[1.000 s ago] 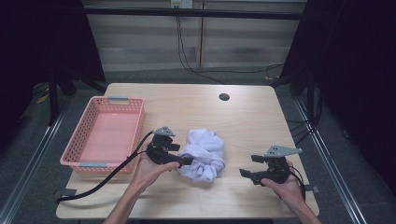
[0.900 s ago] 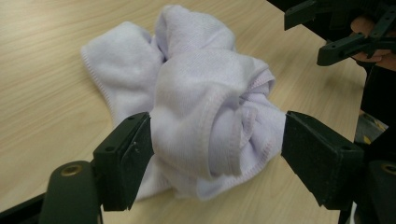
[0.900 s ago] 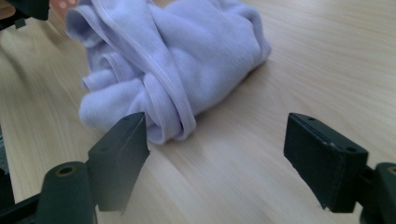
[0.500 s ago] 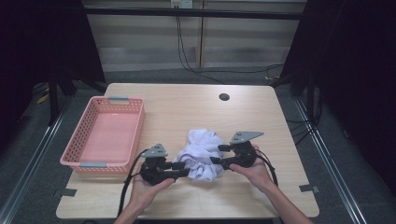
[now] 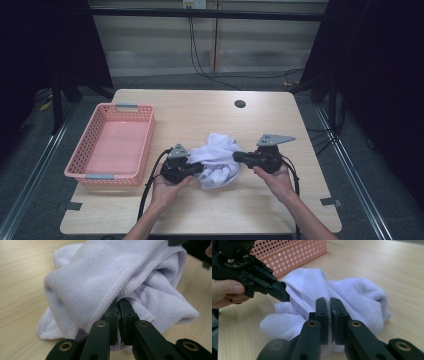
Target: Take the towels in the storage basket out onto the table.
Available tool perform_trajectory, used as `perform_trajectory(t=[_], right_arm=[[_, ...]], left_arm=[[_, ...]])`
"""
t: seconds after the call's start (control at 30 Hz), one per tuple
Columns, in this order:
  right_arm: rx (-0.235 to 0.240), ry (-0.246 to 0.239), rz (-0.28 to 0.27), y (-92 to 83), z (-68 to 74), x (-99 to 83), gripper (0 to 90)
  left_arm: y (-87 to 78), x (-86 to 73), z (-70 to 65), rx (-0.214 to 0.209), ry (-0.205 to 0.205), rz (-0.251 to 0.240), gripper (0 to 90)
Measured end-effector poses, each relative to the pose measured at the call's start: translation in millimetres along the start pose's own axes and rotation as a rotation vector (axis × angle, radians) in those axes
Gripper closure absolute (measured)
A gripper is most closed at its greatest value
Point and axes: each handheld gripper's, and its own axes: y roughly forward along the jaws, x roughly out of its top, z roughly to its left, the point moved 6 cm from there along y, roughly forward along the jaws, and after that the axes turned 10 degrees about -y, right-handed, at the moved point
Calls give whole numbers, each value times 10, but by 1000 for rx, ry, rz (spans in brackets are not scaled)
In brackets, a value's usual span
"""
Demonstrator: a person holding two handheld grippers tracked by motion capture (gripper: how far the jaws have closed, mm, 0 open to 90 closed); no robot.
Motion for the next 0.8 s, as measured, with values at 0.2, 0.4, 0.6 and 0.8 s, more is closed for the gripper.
perform_trajectory(t=[0.2,0.4,0.6,0.8], right_arm=[[-31,13,-96,-284,-74,195,861],[-102,54,-161,-611,-268,268,861],[-94,114,-41,-423,-385,-84,856],[-48,89,37,-296,-316,-205,688]], left_arm=[[-395,235,-31,-51,-9,-125,871],[-661,290,149,-34,-35,-192,872],[-473,169,289,-13,-62,-117,726],[-424,178,225,-31,-57,-111,610]])
